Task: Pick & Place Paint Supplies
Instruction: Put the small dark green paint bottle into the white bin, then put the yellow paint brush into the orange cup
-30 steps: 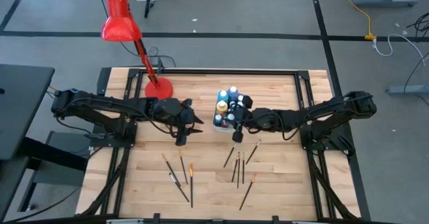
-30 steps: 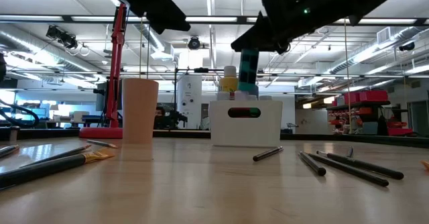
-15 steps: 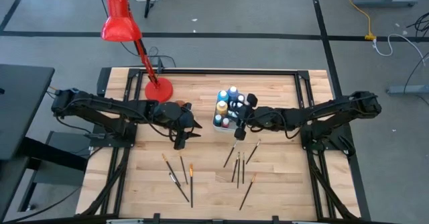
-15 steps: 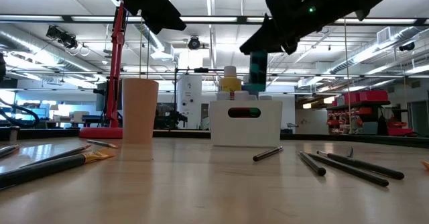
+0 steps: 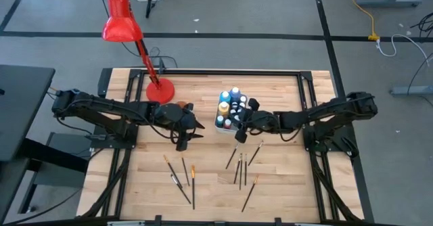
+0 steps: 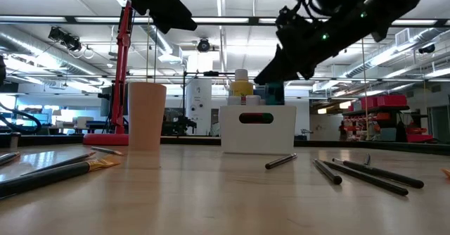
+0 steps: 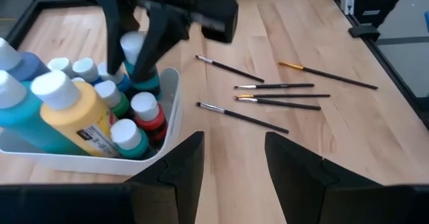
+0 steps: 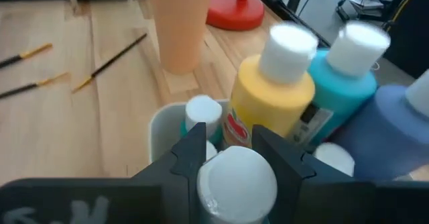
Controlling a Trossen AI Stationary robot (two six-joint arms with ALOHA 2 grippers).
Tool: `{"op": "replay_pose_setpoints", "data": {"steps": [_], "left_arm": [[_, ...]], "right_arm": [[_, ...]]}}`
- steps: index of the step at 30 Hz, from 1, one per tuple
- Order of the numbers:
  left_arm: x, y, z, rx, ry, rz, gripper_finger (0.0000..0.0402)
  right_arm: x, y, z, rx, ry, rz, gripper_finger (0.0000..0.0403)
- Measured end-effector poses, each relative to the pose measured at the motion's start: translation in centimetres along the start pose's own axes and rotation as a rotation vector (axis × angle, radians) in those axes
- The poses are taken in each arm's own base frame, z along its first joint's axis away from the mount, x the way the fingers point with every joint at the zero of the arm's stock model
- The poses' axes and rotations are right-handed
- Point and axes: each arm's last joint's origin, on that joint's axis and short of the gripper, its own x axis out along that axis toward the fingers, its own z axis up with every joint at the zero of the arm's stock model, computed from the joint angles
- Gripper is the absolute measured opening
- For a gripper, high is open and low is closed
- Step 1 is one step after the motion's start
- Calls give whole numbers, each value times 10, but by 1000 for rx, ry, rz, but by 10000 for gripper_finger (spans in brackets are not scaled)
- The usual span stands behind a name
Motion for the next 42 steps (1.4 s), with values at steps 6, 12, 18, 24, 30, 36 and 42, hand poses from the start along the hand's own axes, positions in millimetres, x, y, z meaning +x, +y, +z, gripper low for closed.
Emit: {"op": "replay_pose_setpoints", "data": {"steps": [6, 12, 18, 24, 30, 36, 42], "left_arm": [[0, 0, 4, 14, -40, 11, 167], [0, 0, 3, -1, -35, 11, 167], [0, 0, 3, -3, -35, 11, 167], [0, 0, 3, -12, -35, 11, 167], [0, 0, 3, -13, -35, 11, 167], [0, 0, 3, -14, -35, 11, 167], [0, 0, 3, -17, -35, 10, 167]], "right_arm": [[19, 1, -15, 4, 25, 5, 109], [23, 2, -18, 1, 20, -13, 116], [23, 3, -17, 1, 13, 25, 129], [23, 3, -17, -56, 9, 27, 129], [24, 4, -15, -61, -15, 28, 138], [18, 3, -7, -46, -52, 71, 157], [2, 1, 12, -14, -136, 151, 162]]}}
